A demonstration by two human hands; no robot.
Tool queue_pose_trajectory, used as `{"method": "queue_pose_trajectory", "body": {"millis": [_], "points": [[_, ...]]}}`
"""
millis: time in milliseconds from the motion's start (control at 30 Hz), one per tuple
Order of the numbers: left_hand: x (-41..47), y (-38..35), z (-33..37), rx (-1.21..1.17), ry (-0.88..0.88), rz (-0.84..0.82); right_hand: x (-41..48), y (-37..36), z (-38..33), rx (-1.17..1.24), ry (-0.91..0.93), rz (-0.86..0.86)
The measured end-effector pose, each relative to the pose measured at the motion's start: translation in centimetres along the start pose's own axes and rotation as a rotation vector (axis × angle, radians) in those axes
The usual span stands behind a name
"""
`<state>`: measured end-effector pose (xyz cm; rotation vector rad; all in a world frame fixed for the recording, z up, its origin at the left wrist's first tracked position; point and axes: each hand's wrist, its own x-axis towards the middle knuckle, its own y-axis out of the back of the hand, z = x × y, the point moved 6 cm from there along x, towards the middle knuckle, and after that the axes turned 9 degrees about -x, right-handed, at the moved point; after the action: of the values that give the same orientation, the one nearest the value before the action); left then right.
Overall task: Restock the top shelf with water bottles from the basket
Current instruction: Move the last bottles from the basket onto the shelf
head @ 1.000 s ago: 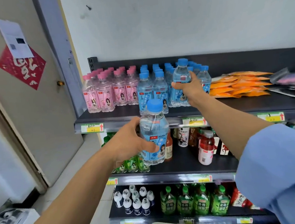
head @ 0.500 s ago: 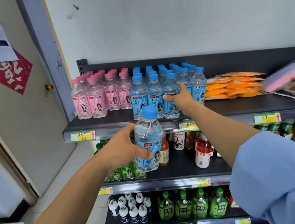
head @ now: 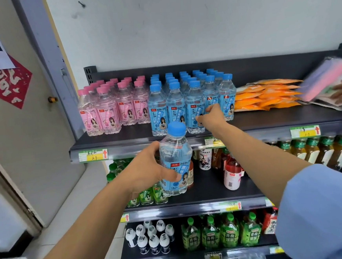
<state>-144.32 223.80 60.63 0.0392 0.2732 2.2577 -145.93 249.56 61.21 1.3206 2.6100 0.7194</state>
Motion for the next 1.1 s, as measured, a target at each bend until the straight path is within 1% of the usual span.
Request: {"method": "queue_pose_trajectory", "body": {"millis": [133, 267, 367, 433, 600, 700, 800, 900, 1000, 1100], "points": [[0.0, -0.2, -0.1, -0.007, -0.003, 0.0, 0.6, -0.6, 0.3, -0.029, -0.023, 0.077], [-0.1, -0.3, -0.4, -0.003, 0.0, 0.006, 0.1, -0.5, 0.5, -0.048, -0.032, 0.085], [-0.1, -0.5, -0.3, -0.003, -0.002, 0.006, -0.9, 0.7, -0.3, -0.06, 0.025, 0.138], [0.1, -0.8, -0.1, -0.012, 0.0, -0.002, -2.3, 1.4, -1.9, -0.033, 0.106, 0.052], [0.9, -2.1, 0.6, -0.084, -0.007, -0.036, -7.8, 2.1, -5.9, 0.019, 0.266, -0.409], [1.2, -2.9, 0.6, -0.103, 0.023, -0.075, -10.3, 3.1, -7.0, -0.014, 0.31, -0.538], [1.4, -3.6, 0.8, -0.125, 0.038, -0.12, -12.5, 4.0, -7.9, -0.179, 0.403, -0.586], [1.2, -4.3, 1.3, -0.169, 0.04, -0.138, -14.0, 4.5, -8.5, -0.385, 0.511, -0.573], [1.1, -4.8, 1.5, -0.171, 0.037, -0.143, -14.2, 5.1, -8.6, -0.412, 0.534, -0.511], [0.9, -5.1, 1.9, -0.16, 0.031, -0.144, -14.3, 5.5, -8.5, -0.435, 0.514, -0.464]]}}
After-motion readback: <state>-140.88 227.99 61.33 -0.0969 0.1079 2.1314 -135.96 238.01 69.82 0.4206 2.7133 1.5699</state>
